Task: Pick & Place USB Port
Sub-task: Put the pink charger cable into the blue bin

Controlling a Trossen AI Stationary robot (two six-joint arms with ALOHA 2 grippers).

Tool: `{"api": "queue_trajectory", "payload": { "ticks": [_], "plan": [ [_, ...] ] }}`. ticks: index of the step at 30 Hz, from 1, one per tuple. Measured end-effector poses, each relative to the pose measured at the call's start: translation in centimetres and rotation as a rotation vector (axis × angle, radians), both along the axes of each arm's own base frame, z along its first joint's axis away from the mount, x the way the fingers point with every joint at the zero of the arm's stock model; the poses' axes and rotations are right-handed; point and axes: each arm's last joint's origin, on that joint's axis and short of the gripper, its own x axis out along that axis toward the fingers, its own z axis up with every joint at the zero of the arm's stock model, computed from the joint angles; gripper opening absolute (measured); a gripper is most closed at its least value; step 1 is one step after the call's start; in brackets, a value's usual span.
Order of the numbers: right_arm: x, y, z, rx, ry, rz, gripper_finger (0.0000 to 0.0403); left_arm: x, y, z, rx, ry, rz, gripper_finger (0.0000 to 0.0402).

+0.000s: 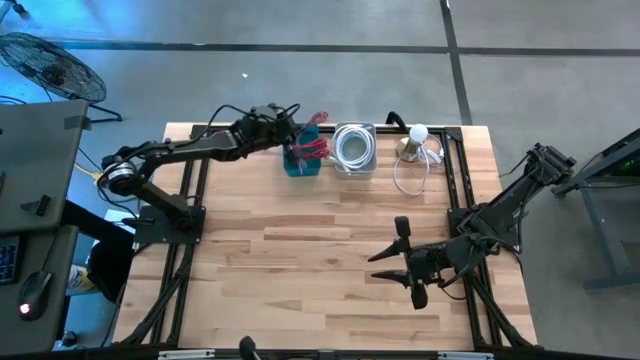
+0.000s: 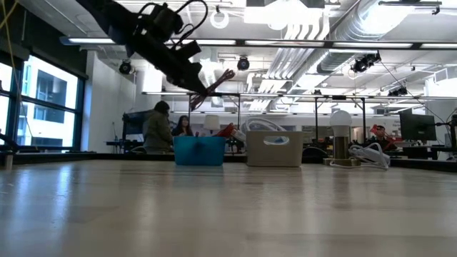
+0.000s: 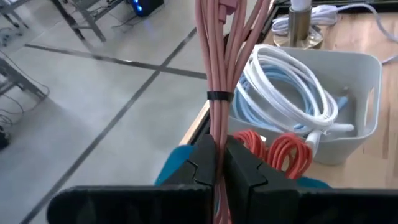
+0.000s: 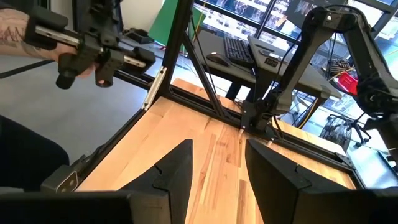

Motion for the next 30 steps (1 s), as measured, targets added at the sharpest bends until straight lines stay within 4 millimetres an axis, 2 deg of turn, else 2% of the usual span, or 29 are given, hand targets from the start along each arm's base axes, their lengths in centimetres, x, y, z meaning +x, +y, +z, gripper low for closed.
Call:
{"api": "queue_trajectory", "payload": {
  "ticks": [17, 30],
  "plan": [
    [0.0, 0.0, -0.1, -0.006, 0.007, 0.0, 0.014, -1.0, -0.6, -3.3, -0.051, -0.015, 0.014, 0.0007],
    [0.0, 0.0, 0.0, -0.002, 0.002, 0.0, 0.014, -0.9, -0.6, -3.8, -0.065, -0.012, -0.021, 0.0007]
  ]
}}
